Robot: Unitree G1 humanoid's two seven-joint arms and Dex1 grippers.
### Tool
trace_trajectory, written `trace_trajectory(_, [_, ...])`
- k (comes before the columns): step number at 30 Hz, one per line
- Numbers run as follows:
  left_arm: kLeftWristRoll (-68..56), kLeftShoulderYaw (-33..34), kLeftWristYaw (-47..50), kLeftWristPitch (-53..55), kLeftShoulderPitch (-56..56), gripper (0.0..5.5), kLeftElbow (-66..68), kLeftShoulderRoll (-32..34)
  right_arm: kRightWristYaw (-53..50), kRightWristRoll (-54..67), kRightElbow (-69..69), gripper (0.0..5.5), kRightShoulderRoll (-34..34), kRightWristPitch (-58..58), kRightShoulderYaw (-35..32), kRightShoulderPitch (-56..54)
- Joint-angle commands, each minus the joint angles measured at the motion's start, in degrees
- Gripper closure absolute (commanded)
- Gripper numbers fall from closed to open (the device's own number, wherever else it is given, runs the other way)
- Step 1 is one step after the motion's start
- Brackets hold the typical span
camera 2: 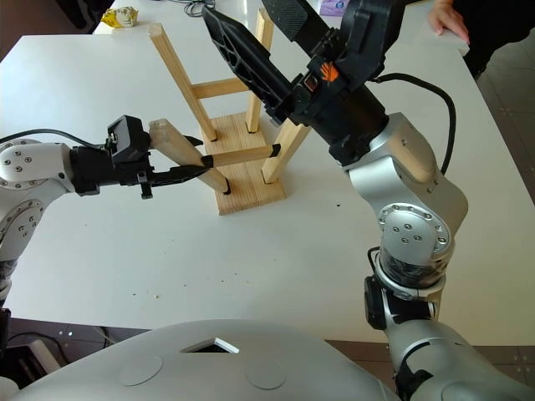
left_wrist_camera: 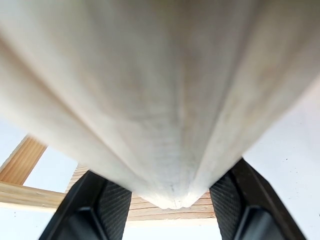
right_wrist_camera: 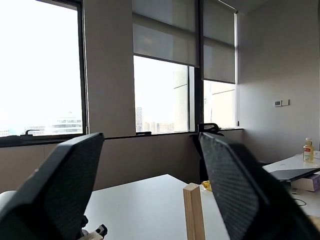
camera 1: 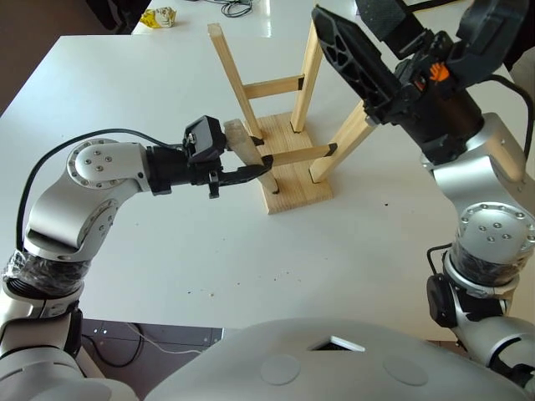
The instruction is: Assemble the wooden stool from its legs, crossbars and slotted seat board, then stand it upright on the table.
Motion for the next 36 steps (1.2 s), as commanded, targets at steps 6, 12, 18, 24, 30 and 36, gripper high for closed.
trace_trajectory(6, [4.53,-3.53,-1.91,3.54,5.23,3.45,7.58,1.59,-1.32,2.13,0.24,3.55,0.13,1.25,1.02,-0.73])
trace_trajectory(12, [5.84,-8.04,-8.47,1.83,-1.96,3.45,16.83,-0.9,-2.61,-0.67,1.7,4.54,0.64,1.52,3.41,-1.04])
trace_trajectory(18, [6.52,-8.15,-6.73,1.55,-1.25,3.45,14.76,-1.21,-4.63,-11.36,3.12,5.48,-1.1,4.39,11.65,2.14])
trace_trajectory(24, [3.39,-6.27,0.45,6.34,1.25,3.45,7.6,-2.03,-6.79,-19.58,1.9,5.5,-0.64,7.4,19.75,6.5])
trace_trajectory(30, [1.88,-5.97,3.83,9.8,2.28,3.45,3.83,-1.98,-9.06,-24.04,-0.02,5.5,2.75,6.32,19.85,6.91])
trace_trajectory(36, [2.63,-6.76,5.13,10.33,2.11,3.45,4.01,-2.93,-6.95,-26.69,0.71,5.5,1.64,6.22,19.43,8.97])
